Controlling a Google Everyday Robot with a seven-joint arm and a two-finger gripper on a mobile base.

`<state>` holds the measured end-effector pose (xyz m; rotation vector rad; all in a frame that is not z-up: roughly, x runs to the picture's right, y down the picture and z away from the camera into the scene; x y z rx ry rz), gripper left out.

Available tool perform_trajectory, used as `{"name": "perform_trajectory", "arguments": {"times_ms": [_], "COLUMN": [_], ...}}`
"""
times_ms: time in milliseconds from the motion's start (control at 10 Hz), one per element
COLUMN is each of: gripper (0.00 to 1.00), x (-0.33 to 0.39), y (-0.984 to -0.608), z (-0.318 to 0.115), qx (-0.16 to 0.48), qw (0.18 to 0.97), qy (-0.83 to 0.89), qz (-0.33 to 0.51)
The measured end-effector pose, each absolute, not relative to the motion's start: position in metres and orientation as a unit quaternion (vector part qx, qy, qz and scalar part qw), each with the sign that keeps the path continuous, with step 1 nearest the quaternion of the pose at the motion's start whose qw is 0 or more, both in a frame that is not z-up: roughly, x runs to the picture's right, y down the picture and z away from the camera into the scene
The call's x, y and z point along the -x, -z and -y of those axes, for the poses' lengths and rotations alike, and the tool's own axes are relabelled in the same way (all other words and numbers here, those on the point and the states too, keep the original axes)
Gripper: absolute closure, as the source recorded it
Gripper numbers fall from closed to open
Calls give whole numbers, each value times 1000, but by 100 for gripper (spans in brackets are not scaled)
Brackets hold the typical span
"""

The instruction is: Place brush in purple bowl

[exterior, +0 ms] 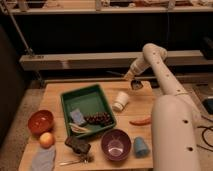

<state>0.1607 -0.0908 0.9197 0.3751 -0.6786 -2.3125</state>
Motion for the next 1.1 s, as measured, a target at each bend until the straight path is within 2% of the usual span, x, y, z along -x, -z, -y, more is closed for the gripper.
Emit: {"name": "perform_trajectory", "arguments": {"times_ms": [100,800,1100], "gripper": [100,100,100], "x": [-160,-134,-88], "y": [-908,-758,-700], "z": [87,-8,-50], "qx": [-145,-125,-159], "qw": [343,349,369], "qy": [888,876,852], "qz": [268,308,336]}}
